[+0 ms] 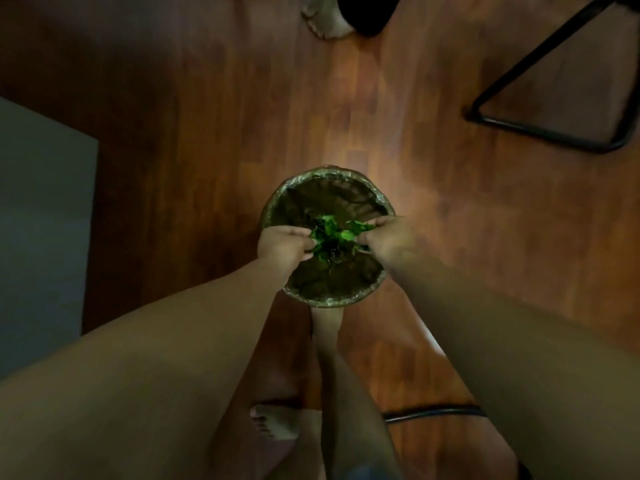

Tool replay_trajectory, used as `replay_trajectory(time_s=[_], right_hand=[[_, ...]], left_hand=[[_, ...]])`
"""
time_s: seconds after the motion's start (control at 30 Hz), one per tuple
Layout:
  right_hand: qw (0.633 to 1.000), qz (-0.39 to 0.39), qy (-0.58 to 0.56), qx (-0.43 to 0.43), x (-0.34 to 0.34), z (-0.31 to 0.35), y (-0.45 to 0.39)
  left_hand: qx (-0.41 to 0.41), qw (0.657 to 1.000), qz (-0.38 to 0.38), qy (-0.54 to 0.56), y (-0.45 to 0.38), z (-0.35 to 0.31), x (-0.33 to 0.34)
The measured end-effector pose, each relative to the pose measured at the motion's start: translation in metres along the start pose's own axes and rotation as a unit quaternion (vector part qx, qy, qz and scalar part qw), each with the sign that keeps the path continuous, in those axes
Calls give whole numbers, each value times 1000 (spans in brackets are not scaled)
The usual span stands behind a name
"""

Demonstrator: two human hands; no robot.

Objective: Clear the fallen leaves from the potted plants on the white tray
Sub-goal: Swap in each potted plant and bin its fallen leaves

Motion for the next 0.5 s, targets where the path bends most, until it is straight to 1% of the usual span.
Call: replay_trajectory(time_s=[0.1, 0.23, 0.4, 0.5], right_hand=[[999, 34, -35, -8, 13, -6, -18], [997, 48, 38, -51, 12, -2, -15], [988, 28, 118, -100, 1, 13, 3], [983, 8, 142, -118, -9, 20, 18]], left_hand=[[17, 999, 1, -48, -29, 11, 0], [50, 994, -14, -95, -38, 14, 2], [77, 989, -32, -125, -25, 1, 4], [99, 985, -50, -129, -6, -12, 3]])
Point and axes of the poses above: each hand's wrist, its own y-axis away from the middle knuckle, its own x-axis out of the palm, z = x × y, the point moved 1 cm from there along -y, towards the middle knuckle, and after that the axes turned 1 degree about -z, right-handed, at the moved point
